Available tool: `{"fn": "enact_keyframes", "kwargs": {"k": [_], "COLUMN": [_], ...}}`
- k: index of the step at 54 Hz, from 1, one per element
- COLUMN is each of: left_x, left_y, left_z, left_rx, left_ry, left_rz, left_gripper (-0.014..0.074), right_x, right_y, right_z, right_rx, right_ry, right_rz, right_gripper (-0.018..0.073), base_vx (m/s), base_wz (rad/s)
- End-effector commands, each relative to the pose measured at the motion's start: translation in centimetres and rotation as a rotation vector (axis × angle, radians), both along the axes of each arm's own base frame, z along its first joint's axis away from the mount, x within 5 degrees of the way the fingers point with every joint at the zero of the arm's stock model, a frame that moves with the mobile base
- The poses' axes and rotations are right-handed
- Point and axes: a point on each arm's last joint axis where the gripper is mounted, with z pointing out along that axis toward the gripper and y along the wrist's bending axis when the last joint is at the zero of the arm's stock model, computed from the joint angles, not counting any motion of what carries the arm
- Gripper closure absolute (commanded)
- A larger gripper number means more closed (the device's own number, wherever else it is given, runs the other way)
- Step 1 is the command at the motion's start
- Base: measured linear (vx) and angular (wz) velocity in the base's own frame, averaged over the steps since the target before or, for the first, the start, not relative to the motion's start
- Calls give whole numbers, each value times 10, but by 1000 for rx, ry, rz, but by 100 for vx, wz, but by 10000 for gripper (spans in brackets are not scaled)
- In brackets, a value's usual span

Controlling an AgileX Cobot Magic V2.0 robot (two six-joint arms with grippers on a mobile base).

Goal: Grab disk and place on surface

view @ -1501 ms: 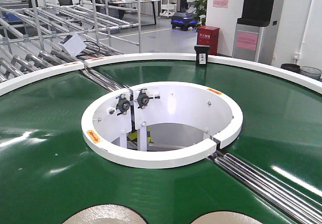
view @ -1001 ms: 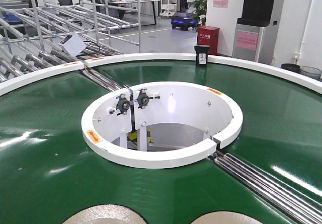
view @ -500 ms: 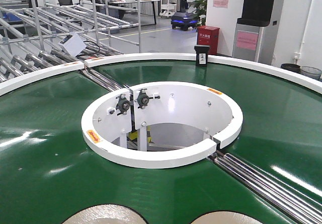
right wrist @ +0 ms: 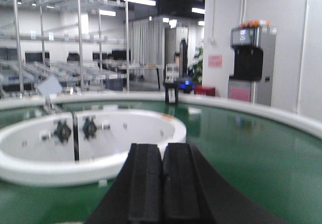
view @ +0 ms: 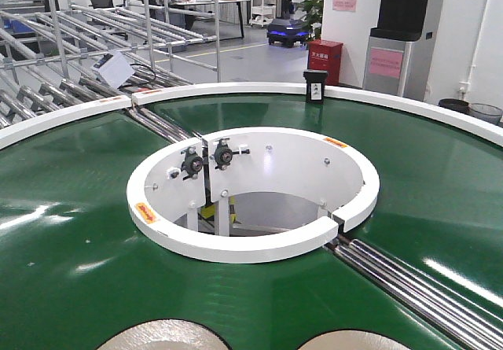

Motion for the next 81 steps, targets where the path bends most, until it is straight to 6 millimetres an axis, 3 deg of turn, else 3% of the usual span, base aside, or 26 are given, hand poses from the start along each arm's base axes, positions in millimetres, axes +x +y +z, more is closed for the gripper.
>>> {"fn": "enact_keyframes", "kwargs": {"k": [1, 6, 12, 16, 21, 30, 45, 53, 63, 72, 81], "left_x": [-19, -26, -19, -9, 7, 46, 101, 121, 143, 160, 176], "left_y": [0, 0, -1, -1, -1, -3, -7, -9, -10, -10, -13], "left_z": [53, 89, 128, 145, 148, 133, 82, 61, 43, 25, 3], "left_rx": [-13, -7, -6, -7, -7, 1, 23, 29, 30, 27, -16], "left_ry": [-120, -90, -82, -87, -69, 125, 624, 789, 886, 981, 1094], "left_rz": [-8, -15, -17, -16, -13, -17, -36, -40, -40, -38, -47], "left_gripper": [596, 596, 596, 596, 596, 594, 519, 392, 205, 171, 171], "right_x": [-10, -10, -4, 7, 25, 59, 94, 103, 108, 108, 108], "right_y": [-1, -1, -1, 0, 1, 2, 3, 3, 3, 3, 3], "right_z": [54, 93, 133, 146, 147, 129, 97, 87, 80, 80, 80], "right_rx": [8, 8, 10, 10, 7, 13, 24, 20, 16, 16, 16], "right_ry": [-90, -72, -126, -135, -104, 91, 392, 468, 527, 531, 531], "right_rz": [-3, -10, -8, -5, -2, -6, -19, -23, -26, -26, -26], "right_gripper": [568, 568, 568, 568, 567, 564, 505, 392, 172, 25, -13], "base_vx": [0, 0, 0, 0, 0, 0, 0, 0, 0, 0, 0], "base_wz": [0, 0, 0, 0, 0, 0, 0, 0, 0, 0, 0]}}
